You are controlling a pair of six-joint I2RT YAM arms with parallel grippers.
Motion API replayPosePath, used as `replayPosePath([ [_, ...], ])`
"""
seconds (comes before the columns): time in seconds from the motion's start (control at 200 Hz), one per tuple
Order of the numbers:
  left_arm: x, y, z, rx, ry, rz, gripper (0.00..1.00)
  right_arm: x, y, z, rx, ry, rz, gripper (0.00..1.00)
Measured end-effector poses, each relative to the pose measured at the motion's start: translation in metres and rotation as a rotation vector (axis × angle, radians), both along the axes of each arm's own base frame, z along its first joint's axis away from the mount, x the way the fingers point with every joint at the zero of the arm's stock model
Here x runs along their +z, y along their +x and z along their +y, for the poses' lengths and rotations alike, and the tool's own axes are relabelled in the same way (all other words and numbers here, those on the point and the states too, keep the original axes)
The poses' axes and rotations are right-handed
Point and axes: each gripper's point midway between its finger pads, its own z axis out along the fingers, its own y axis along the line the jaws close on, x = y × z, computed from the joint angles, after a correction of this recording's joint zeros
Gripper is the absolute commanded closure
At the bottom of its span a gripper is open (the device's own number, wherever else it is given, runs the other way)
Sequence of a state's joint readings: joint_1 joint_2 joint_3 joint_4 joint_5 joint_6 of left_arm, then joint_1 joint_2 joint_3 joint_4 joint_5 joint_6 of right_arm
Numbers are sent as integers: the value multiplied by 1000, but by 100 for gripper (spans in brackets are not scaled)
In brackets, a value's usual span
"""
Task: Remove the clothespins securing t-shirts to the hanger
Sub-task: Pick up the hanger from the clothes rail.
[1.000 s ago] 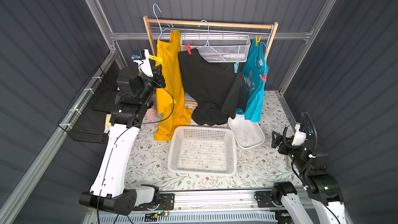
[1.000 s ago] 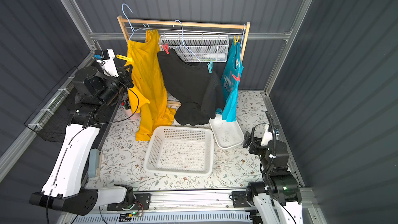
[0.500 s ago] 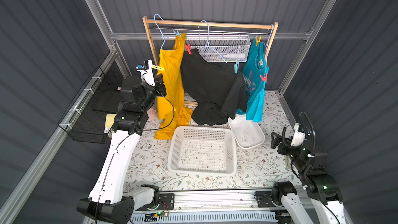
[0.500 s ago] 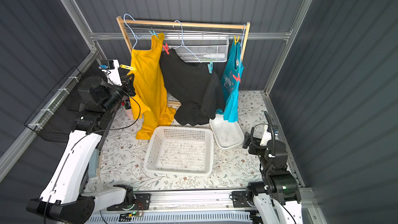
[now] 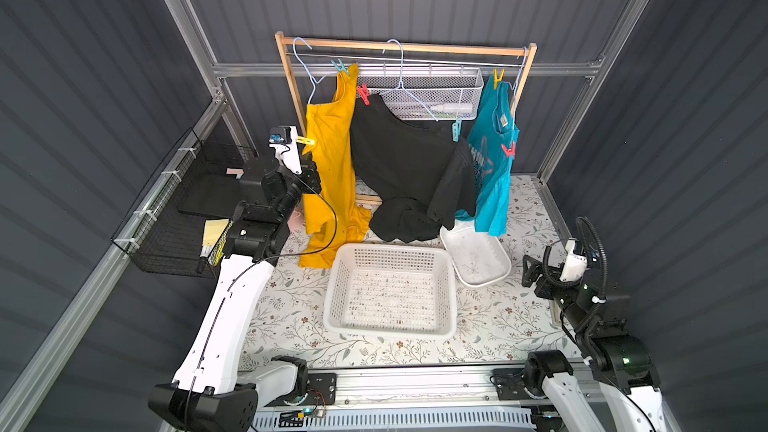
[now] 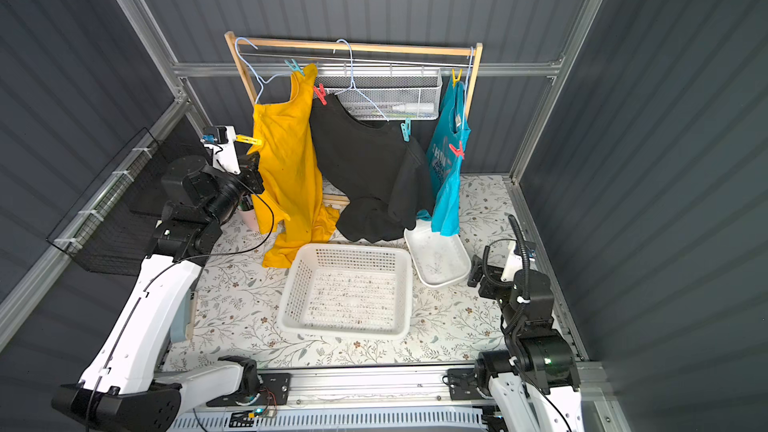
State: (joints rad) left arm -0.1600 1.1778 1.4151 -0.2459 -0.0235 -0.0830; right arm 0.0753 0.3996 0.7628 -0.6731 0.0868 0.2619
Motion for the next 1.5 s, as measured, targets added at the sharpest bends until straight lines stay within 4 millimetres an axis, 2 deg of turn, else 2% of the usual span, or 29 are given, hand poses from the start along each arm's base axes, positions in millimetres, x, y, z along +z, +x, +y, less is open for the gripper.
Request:
replayPosePath([
  [0.205, -16, -9, 6, 24, 14, 23, 100, 0, 0, -1, -6, -6, -2, 1],
  [0.395, -13, -15, 18, 87, 21, 42, 100, 0, 0, -1, -5, -10, -2, 1],
  [0.52, -4, -23, 26, 128, 18, 40, 100, 0, 0, -2, -10, -17, -2, 1],
  [0.76, 7, -55, 39, 173, 19, 22, 100, -2, 0, -4, -15, -36, 1, 1],
  [0.92, -3, -79, 43, 174, 20, 25, 100, -1, 0, -4, -16, -48, 0, 1],
  [1.071, -5, -95, 38, 130, 21, 29, 100, -3, 0, -2, -5, -48, 2, 1],
  [1.231, -2, -109, 24, 35, 8, 39, 100, -6, -2, 1, 14, -42, -5, 1],
  [1.391, 17, -124, 9, -63, -13, 21, 100, -3, -6, 3, 23, -39, -31, 1],
  [1.496, 43, -140, 1, -120, -43, -20, 100, -3, -6, 3, 26, -39, -37, 1],
])
